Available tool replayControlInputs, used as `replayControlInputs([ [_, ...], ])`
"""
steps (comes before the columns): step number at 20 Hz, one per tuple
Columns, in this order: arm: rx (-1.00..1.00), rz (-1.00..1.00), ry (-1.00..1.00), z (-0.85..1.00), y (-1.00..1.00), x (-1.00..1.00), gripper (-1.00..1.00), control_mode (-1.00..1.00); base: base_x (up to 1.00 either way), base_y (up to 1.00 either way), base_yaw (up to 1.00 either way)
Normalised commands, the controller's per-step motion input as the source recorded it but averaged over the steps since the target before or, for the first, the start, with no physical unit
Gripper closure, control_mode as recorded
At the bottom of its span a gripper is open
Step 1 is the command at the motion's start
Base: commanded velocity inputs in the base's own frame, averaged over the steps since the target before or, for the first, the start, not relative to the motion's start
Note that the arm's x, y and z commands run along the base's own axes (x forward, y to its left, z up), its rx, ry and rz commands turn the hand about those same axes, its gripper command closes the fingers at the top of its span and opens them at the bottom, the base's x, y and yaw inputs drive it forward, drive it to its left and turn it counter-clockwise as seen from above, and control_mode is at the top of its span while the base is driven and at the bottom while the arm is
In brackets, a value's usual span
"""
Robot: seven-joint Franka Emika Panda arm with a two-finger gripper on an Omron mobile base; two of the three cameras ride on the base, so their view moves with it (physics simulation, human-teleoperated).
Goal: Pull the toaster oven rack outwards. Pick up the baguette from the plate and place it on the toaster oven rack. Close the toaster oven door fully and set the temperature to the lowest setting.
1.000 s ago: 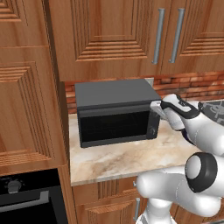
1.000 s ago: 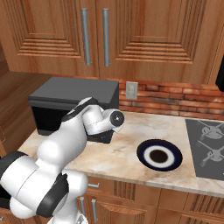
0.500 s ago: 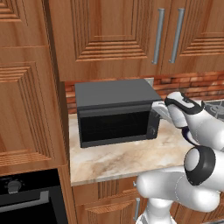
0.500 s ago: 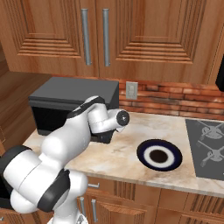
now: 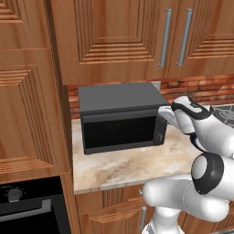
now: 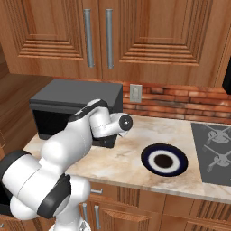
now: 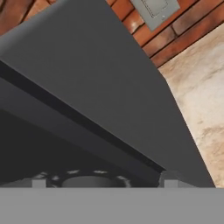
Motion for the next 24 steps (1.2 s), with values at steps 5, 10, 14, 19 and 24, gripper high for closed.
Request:
replayControlInputs([
  [5, 0.00, 0.00, 0.00, 0.00, 0.00, 0.21, -1.00, -1.00, 0.00, 0.00, 0.00],
  [10, 0.00, 0.00, 0.00, 0.00, 0.00, 0.20, -1.00, -1.00, 0.00, 0.00, 0.00],
  [14, -0.01, 0.00, 0.00, 0.00, 0.00, 0.19, -1.00, -1.00, 0.00, 0.00, 0.00],
  [19, -0.04, 0.04, 0.00, 0.00, 0.00, 0.20, -1.00, -1.00, 0.00, 0.00, 0.00],
  [24, -0.03, 0.04, 0.00, 0.00, 0.00, 0.19, -1.00, -1.00, 0.00, 0.00, 0.00],
])
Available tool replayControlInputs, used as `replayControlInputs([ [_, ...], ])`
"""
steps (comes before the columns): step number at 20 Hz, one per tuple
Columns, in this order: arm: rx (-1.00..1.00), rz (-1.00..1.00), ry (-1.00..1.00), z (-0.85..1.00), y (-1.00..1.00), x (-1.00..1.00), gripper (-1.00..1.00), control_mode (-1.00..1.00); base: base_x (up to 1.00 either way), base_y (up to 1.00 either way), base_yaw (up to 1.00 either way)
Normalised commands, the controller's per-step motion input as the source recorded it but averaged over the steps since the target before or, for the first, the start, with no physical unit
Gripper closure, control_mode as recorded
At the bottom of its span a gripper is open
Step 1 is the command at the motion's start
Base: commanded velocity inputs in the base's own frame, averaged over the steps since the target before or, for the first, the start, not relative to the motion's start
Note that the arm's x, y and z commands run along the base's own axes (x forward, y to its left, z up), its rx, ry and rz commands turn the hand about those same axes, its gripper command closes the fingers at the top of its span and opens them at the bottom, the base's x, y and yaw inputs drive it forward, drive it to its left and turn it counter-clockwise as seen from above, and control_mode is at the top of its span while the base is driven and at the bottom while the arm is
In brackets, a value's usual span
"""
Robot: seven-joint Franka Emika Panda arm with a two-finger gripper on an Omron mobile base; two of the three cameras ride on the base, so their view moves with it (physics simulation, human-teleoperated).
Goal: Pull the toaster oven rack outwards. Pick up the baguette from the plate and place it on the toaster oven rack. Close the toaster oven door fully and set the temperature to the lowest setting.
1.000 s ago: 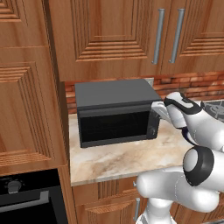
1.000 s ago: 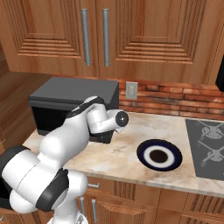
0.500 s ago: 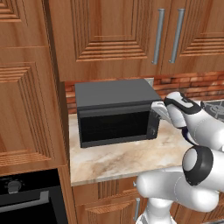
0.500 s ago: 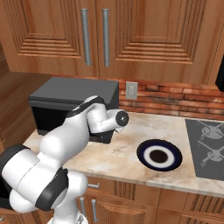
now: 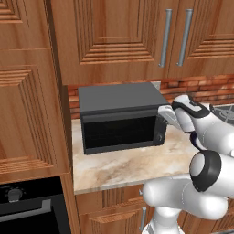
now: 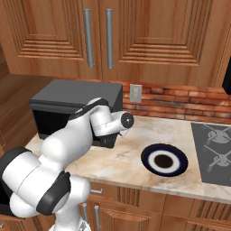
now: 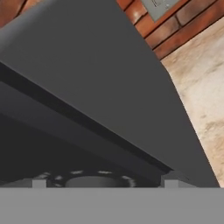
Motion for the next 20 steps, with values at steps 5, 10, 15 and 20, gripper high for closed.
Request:
replayControlInputs([
  [5, -0.04, 0.02, -0.01, 0.00, 0.03, 0.13, 1.00, -1.00, 0.00, 0.00, 0.00],
  [10, -0.07, 0.00, -0.01, 0.00, 0.17, 0.16, 1.00, -1.00, 0.00, 0.00, 0.00],
  [15, -0.06, 0.00, -0.05, 0.00, 0.06, 0.07, 1.00, -1.00, 0.00, 0.00, 0.00],
  [20, -0.12, 0.00, -0.07, 0.00, 0.10, 0.03, 1.00, -1.00, 0.00, 0.00, 0.00],
])
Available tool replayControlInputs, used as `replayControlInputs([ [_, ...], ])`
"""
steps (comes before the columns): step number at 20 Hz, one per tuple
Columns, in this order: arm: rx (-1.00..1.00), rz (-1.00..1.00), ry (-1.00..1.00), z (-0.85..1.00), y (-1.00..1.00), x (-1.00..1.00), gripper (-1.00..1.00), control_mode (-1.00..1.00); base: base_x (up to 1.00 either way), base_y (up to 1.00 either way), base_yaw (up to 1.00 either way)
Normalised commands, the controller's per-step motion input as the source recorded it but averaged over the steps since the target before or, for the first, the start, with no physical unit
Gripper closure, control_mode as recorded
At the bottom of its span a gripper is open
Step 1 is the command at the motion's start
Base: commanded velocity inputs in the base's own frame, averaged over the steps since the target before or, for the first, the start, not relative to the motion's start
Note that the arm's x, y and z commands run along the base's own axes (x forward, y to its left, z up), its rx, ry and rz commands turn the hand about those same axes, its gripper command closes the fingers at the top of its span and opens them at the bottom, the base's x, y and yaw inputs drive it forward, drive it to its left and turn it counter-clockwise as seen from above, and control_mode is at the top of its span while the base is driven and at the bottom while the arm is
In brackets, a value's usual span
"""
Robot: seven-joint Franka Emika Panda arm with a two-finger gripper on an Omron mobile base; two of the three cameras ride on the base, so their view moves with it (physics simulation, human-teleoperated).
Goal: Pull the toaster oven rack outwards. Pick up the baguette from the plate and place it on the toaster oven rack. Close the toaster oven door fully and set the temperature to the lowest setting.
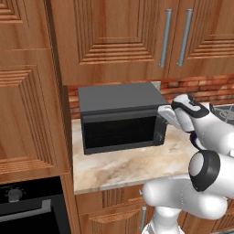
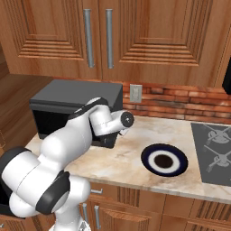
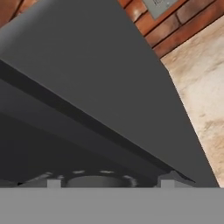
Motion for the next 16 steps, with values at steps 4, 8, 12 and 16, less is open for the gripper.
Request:
replayControlInputs([
  [4, -0.16, 0.00, -0.12, 0.01, 0.09, 0.00, 1.00, -1.00, 0.00, 0.00, 0.00],
  [8, -0.18, 0.00, -0.13, 0.13, 0.07, 0.00, 1.00, -1.00, 0.00, 0.00, 0.00],
  [12, -0.23, 0.00, -0.09, 0.25, 0.21, 0.00, 1.00, -1.00, 0.00, 0.00, 0.00],
  [16, -0.30, 0.00, -0.07, 0.37, 0.31, 0.00, 1.00, -1.00, 0.00, 0.00, 0.00],
])
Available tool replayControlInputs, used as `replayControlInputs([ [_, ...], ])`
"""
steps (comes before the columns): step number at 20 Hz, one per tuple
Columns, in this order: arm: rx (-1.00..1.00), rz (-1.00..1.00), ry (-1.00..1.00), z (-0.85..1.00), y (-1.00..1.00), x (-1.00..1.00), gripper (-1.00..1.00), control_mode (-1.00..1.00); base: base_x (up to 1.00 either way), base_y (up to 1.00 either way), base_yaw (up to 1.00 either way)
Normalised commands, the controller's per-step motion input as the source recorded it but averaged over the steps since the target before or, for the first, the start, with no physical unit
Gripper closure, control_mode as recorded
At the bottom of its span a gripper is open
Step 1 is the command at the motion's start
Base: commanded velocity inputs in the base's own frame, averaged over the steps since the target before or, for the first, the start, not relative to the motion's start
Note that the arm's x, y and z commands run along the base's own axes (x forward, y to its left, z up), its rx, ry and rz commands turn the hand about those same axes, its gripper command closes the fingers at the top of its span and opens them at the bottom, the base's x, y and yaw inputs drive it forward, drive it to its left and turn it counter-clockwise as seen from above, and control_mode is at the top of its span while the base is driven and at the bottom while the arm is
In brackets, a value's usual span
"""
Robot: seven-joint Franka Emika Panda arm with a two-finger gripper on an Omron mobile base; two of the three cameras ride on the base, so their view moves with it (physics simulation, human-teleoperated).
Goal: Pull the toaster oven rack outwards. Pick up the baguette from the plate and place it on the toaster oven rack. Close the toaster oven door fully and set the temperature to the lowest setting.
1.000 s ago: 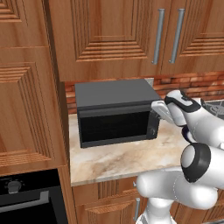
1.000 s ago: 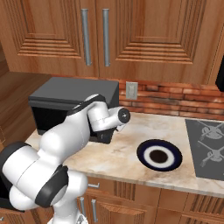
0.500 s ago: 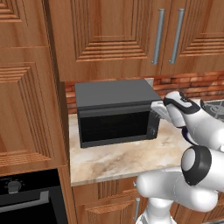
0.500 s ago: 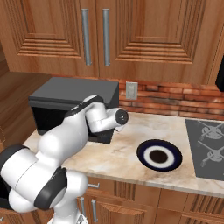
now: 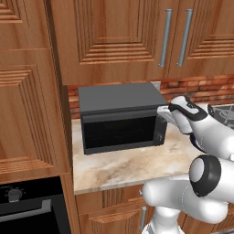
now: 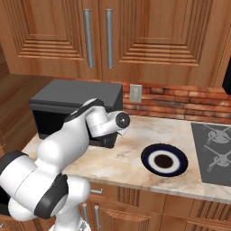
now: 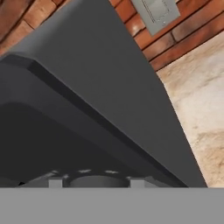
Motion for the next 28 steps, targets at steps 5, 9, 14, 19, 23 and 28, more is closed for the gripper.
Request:
replayControlInputs([
  [5, -0.33, 0.00, -0.06, 0.37, 0.31, 0.00, 1.00, -1.00, 0.00, 0.00, 0.00],
  [9, -0.38, 0.00, -0.15, 0.35, 0.34, 0.00, 1.00, -1.00, 0.00, 0.00, 0.00],
  [14, -0.49, 0.07, -0.43, 0.31, 0.38, 0.00, 1.00, -1.00, 0.00, 0.00, 0.00],
  [19, -0.59, 0.10, -0.74, 0.22, 0.64, -0.05, 1.00, -1.00, 0.00, 0.00, 0.00],
  [23, -0.66, 0.07, -0.84, 0.18, 0.65, -0.06, 1.00, -1.00, 0.00, 0.00, 0.00],
  [28, -0.71, 0.06, -0.78, 0.18, 0.58, 0.00, 1.00, -1.00, 0.00, 0.00, 0.00],
])
